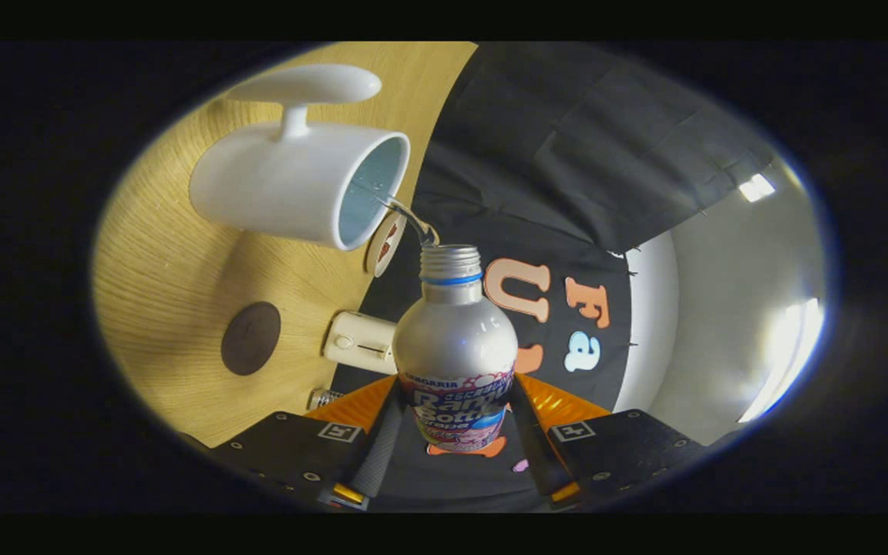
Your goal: Take the bottle from table, then pour the juice into the cup, finally place the bottle on the coaster
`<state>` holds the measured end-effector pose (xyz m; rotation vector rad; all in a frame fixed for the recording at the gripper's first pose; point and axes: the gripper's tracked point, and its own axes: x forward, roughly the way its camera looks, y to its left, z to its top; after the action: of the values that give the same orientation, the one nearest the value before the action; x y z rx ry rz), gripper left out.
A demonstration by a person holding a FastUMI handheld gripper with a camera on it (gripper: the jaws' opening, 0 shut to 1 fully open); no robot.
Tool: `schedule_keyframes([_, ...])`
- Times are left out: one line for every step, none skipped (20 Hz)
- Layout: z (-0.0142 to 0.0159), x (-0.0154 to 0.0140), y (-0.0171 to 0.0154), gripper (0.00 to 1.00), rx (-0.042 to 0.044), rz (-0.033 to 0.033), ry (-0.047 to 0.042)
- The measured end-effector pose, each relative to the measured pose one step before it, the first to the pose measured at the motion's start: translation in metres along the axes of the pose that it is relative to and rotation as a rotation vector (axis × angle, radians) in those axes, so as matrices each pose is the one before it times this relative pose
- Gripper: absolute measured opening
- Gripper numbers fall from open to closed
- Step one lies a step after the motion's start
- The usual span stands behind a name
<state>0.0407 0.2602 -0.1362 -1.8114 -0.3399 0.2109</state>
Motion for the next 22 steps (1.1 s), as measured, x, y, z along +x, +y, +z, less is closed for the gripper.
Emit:
schedule_keyframes([-0.00049,0.00018,-0.00004,0.74,-0.00005,-0.00211,0.00128])
schedule_keyframes([-0.00046,-0.00047,-0.00021,0.74,-0.00172,-0.00156,0.00147])
schedule_keyframes([-0.00099,0.00024,-0.00131,0.74,-0.00329,-0.00372,0.00056])
schedule_keyframes([-0.00001,-0.00057,-0.0012,0.74,-0.00494,-0.00275,-0.00094])
schedule_keyframes([0.00065,0.00129,-0.00085,0.74,-0.00503,-0.00177,-0.00209])
schedule_keyframes([-0.00036,-0.00009,-0.00074,0.74,-0.00428,-0.00116,-0.00151])
schedule_keyframes([0.00057,0.00041,-0.00014,0.74,-0.00319,-0.00163,-0.00272])
schedule_keyframes([-0.00048,0.00037,-0.00015,0.74,-0.003,-0.00193,0.00104])
schedule_keyframes([-0.00022,0.00012,-0.00083,0.74,-0.00526,-0.00182,-0.00057])
schedule_keyframes([-0.00005,0.00055,-0.00106,0.74,-0.00567,-0.00457,-0.00059])
schedule_keyframes([-0.00065,0.00081,-0.0004,0.74,-0.00344,-0.00231,-0.00042])
schedule_keyframes([0.0002,-0.00051,-0.00056,0.74,-0.00439,-0.00264,-0.0015])
schedule_keyframes([0.00102,0.00049,-0.00054,0.74,-0.0049,-0.00177,-0.0029])
schedule_keyframes([0.00115,0.00012,-0.00154,0.74,-0.00531,-0.00294,-0.00283])
schedule_keyframes([-0.00035,0.00123,-0.00142,0.74,-0.00378,-0.00223,-0.00264])
schedule_keyframes([-0.00033,0.00034,-0.00085,0.74,-0.0023,-0.00251,-0.00026])
schedule_keyframes([0.00098,0.00126,-0.00058,0.74,-0.00113,-0.00289,-0.00055])
schedule_keyframes([-0.00101,-0.0005,-0.00036,0.74,-0.00358,-0.00289,-0.00287])
schedule_keyframes([0.0004,0.00097,-0.00106,0.74,-0.00436,-0.00309,-0.00246])
schedule_keyframes([0.00135,0.00086,-0.00086,0.74,-0.00429,-0.00134,-0.00379])
schedule_keyframes([0.00002,-0.00048,-0.00189,0.74,-0.00419,-0.00266,-0.00353])
schedule_keyframes([0.00146,0.00045,-0.00066,0.74,-0.00372,-0.00078,-0.00409])
